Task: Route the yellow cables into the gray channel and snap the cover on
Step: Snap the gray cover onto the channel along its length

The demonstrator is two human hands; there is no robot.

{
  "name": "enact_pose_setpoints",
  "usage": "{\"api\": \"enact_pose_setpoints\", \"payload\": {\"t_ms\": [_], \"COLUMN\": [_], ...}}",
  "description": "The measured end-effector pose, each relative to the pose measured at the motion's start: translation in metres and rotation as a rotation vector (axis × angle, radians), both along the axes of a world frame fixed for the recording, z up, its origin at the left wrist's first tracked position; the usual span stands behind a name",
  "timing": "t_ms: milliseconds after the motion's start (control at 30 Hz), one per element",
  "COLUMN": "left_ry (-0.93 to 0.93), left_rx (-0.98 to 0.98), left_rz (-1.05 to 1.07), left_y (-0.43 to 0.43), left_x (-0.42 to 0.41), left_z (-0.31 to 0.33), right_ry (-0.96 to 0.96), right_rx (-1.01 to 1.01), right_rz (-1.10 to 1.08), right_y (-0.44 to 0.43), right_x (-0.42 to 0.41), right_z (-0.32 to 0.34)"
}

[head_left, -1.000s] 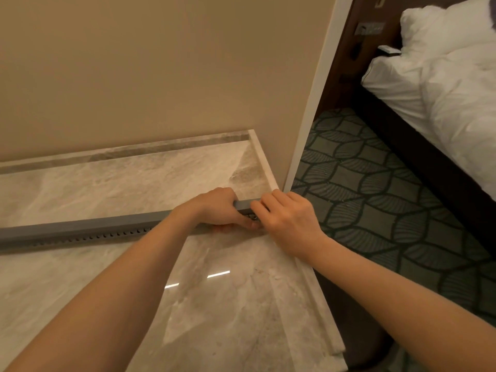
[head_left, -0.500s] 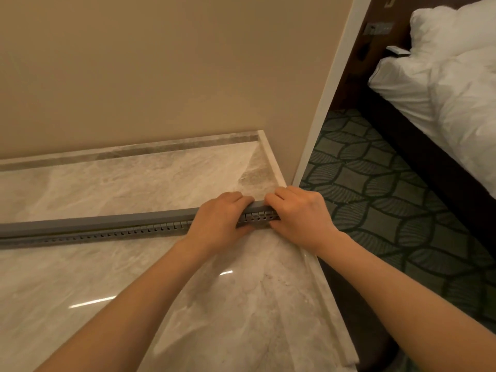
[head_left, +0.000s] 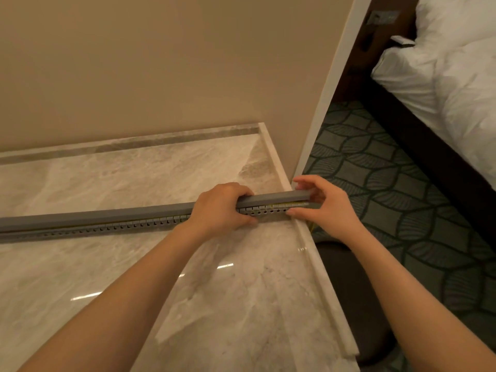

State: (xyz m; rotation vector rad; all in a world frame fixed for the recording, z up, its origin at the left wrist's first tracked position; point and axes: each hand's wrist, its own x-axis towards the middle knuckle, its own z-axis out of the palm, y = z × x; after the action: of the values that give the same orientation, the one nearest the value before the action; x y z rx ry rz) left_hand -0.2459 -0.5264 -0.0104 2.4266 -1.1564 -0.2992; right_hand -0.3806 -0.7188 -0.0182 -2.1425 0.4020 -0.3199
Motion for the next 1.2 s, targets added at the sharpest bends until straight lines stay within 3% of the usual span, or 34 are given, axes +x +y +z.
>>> {"api": "enact_pose_setpoints", "payload": {"t_ms": [100, 400, 933, 1200], "left_ry": [0.066, 0.116, 0.095, 0.161], "left_rx": [-0.015, -0.063, -0.164, -0.161], "left_rz": [0.026, -0.005, -0.010, 0.088], "left_y": [-0.002, 0.001, 0.006, 0.004], "left_x": [0.000, -0.004, -0.009, -0.009], "left_z": [0.001, 0.007, 0.009, 0.013], "right_ry": [-0.066, -0.131, -0.093, -0.094], "right_rx": [0.180, 0.355, 0.462, 0.499], "right_rz": [-0.052, -0.099, -0.171, -0.135], "right_y": [0.002, 0.005, 0.002, 0.000], "right_x": [-0.008, -0.009, -0.008, -0.008], "right_z": [-0.014, -0.024, -0.037, -0.036]}}
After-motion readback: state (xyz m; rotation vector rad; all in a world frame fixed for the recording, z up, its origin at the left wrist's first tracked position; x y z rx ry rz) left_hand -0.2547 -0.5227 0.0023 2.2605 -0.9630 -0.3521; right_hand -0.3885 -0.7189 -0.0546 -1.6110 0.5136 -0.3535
